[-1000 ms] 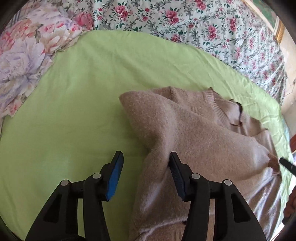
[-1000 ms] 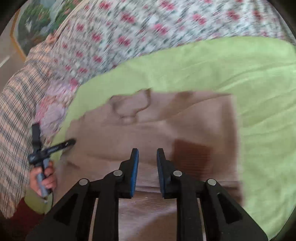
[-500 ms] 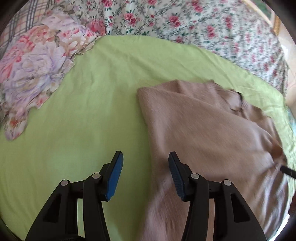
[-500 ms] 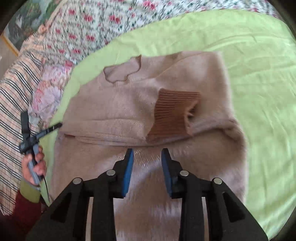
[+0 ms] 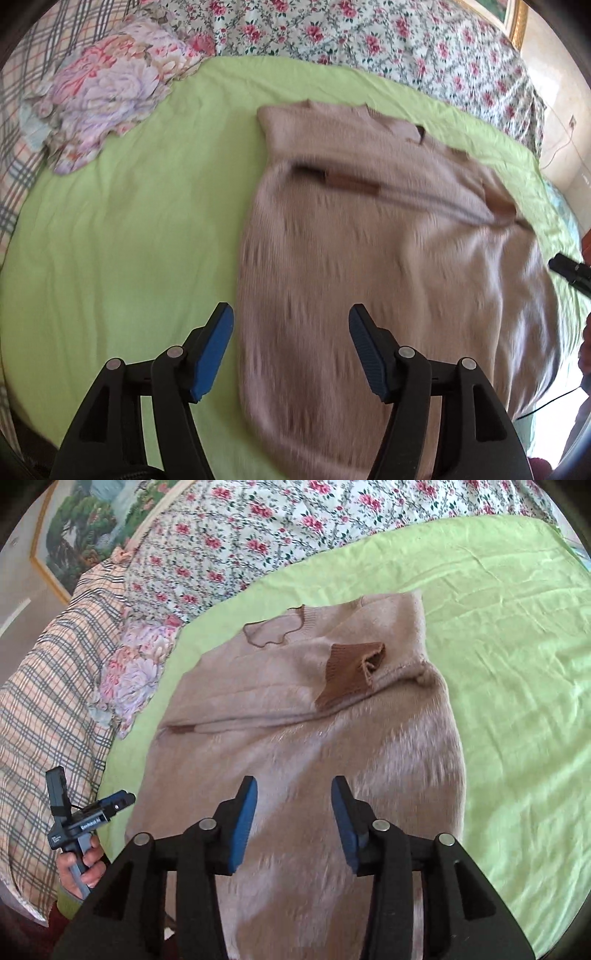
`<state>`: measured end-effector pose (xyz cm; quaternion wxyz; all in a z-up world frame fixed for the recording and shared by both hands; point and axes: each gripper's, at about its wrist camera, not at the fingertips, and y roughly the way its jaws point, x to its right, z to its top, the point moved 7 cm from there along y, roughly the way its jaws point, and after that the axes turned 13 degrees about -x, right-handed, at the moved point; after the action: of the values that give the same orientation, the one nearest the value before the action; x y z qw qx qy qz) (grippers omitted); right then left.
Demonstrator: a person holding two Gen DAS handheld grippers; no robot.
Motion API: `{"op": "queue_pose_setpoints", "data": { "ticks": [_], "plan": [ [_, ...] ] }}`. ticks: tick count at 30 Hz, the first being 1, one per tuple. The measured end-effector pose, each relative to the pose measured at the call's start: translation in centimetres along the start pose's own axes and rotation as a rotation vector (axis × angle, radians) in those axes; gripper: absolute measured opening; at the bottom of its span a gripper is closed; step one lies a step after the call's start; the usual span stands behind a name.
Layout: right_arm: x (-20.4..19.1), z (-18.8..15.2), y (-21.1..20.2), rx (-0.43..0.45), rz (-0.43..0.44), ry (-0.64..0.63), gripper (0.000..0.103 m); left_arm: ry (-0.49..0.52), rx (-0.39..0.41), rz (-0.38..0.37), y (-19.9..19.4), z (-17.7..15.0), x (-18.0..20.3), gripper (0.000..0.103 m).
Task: Fold small clothes
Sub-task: 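Move both grippers to the brown ribbed hem of the sweater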
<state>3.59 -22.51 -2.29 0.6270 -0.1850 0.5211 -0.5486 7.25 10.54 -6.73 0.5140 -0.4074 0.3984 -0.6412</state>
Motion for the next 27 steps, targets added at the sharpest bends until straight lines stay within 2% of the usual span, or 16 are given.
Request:
{"op": "queue_pose_setpoints", "data": {
  "ticks": [7, 9, 11, 15, 18, 21, 27],
  "plan": [
    [0.2, -3.4, -1.2, -0.010, 0.012, -0.036, 0.050, 0.030, -0.088, -0.005, 1.3, -6.1, -0.7, 0.064],
    [0.4, -4.7, -1.7, -0.021, 0.016, -0.048, 0.050, 0.077, -0.061, -0.007, 0.8, -7.8, -0.6, 0.049],
    [0.6, -6.1, -2.4, -0.028, 0.021, -0.053, 0.051, 0.120, -0.054, -0.043, 0.2, -9.3, -0.6, 0.039],
    [1.5, -8.7, -3.6, -0.041, 0.004, -0.070, 0.055, 0.152, -0.096, -0.174, 0.2, -11.6, -0.9, 0.039],
    [2.5, -11.2, -4.2, -0.072, 0.025, -0.061, 0.055, 0.162, -0.113, -0.240, 0.2, -12.8, -0.3, 0.041],
    [4.0, -13.3, -4.6, -0.111, 0.029, -0.073, 0.055, 0.172, -0.121, -0.276, 0.3, -13.2, 0.4, 0.041],
    [5.4, -16.6, -3.5, -0.194, 0.050, -0.101, 0.055, 0.183, -0.107, -0.290, 0.4, -13.6, 1.4, 0.043]
  ]
}}
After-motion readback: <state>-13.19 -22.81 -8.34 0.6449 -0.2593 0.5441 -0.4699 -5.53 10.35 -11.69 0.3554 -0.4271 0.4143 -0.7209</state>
